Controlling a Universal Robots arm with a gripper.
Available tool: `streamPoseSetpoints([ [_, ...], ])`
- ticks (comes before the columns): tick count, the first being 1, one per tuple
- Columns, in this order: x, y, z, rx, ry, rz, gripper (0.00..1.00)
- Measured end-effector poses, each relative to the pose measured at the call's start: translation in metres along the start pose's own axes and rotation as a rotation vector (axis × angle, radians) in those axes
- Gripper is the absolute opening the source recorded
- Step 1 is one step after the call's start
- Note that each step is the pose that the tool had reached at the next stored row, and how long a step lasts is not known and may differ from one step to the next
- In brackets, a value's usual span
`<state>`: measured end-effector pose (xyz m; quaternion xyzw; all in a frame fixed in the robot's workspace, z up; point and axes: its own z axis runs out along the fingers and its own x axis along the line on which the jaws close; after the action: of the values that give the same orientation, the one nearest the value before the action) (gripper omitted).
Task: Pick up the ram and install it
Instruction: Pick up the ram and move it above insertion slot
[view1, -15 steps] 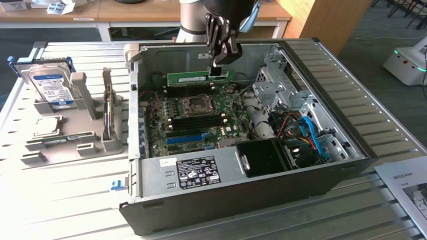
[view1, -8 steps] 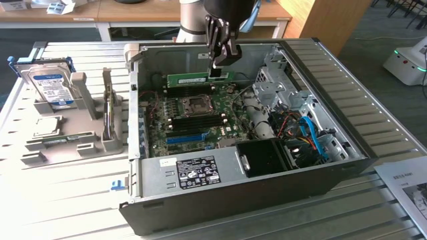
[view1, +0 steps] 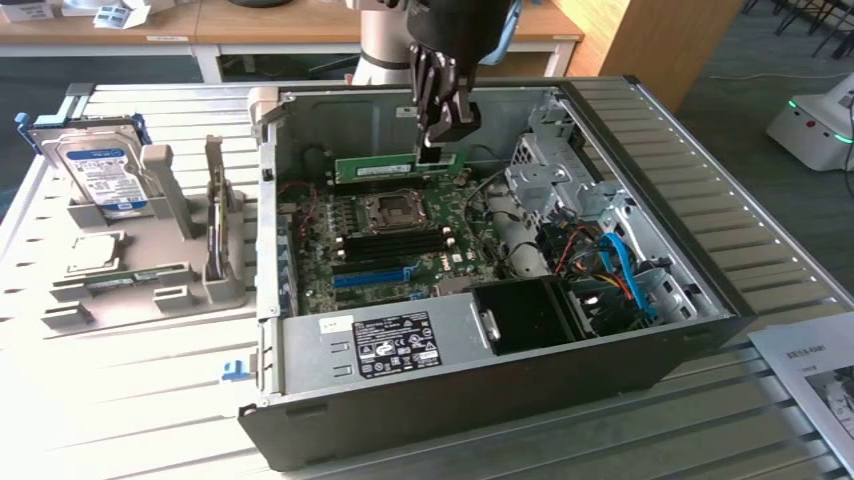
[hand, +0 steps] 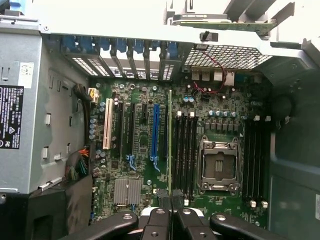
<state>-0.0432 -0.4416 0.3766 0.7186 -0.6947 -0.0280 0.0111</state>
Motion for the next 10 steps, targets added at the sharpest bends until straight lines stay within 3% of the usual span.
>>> streamPoseSetpoints([
  [10, 0.0002, -0.0003, 0.0059, 0.0000, 0.0003, 0.000, 0.12],
])
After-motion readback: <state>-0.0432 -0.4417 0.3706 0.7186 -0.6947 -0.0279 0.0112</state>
